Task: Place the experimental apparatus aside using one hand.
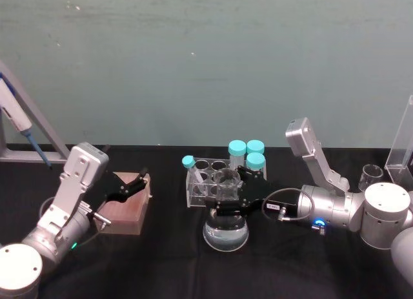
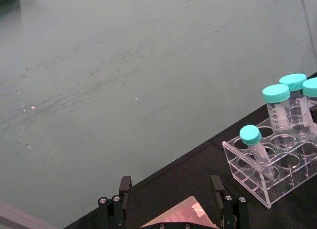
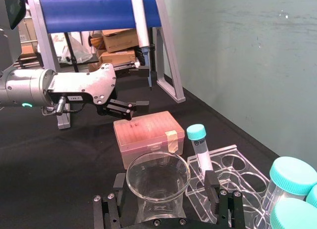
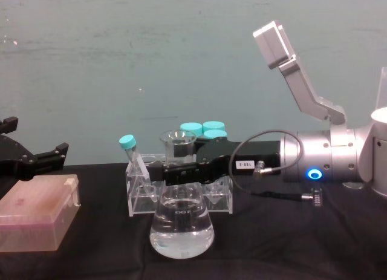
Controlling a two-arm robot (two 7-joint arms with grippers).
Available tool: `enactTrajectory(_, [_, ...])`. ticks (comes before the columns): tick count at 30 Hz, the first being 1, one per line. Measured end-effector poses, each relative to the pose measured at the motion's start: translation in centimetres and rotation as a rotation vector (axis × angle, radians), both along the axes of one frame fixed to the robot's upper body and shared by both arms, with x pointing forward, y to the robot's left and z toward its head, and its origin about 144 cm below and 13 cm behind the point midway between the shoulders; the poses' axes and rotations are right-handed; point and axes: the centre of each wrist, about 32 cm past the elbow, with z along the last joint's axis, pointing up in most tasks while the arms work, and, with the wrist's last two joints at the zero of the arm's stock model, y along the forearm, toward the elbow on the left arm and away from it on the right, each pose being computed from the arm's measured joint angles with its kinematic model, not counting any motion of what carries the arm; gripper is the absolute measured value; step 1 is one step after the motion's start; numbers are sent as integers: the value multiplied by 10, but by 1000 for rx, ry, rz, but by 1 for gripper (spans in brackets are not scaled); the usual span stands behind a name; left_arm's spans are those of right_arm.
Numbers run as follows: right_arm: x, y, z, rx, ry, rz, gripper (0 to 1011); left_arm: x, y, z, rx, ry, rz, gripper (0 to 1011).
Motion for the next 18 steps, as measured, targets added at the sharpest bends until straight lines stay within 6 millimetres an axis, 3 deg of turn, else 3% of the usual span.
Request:
enactTrajectory(7, [0,0,0,0,1,0,989,0,0,0,0,0,0,1000])
enactTrajectory(14, [0,0,0,1,1,-1,838,0,0,0,0,0,0,1000])
enactTrajectory(18, [0,0,0,1,1,-1,686,0,0,0,0,0,0,1000])
